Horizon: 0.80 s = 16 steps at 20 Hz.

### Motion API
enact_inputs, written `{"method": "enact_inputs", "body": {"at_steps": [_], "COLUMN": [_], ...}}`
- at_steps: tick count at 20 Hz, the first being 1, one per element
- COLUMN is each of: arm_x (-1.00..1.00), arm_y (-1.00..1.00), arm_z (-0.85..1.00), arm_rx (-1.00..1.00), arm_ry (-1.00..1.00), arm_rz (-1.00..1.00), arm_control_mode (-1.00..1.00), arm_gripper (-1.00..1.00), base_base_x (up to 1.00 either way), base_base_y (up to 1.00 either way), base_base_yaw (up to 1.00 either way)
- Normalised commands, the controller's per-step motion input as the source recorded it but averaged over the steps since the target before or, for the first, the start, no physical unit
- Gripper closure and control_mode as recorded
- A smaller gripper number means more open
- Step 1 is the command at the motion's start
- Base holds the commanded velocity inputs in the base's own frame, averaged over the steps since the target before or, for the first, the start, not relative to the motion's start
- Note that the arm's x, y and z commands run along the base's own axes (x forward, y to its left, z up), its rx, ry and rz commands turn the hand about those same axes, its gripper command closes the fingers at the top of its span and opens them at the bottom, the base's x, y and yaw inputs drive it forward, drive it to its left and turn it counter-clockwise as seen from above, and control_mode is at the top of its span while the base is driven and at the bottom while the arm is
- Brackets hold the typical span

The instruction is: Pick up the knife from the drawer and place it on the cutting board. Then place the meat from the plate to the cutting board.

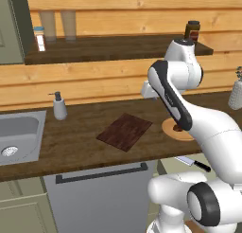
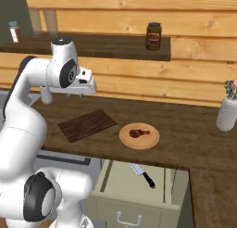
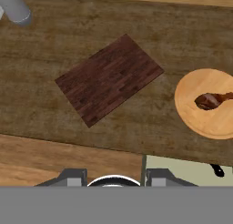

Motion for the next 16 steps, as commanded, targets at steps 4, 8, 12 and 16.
{"method": "enact_inputs", "body": {"at_steps": [4, 8, 12, 16], "arm_x": [-0.13, -0.44, -0.72, -0.53], "arm_y": [0.00, -0.02, -0.13, 0.00], "arm_z": [0.00, -0.11, -0.37, -0.48], "arm_rx": [0.00, 0.00, 0.00, 0.00], "arm_ry": [-0.04, 0.00, 0.00, 0.00], "arm_rz": [0.00, 0.00, -0.03, -0.04], "arm_control_mode": [-1.00, -1.00, -1.00, -1.00], "arm_gripper": [-1.00, -1.00, -1.00, -1.00], "base_base_x": [0.00, 0.00, 0.00, 0.00], "base_base_y": [0.00, 0.00, 0.00, 0.00], "base_base_yaw": [0.00, 0.00, 0.00, 0.00]}}
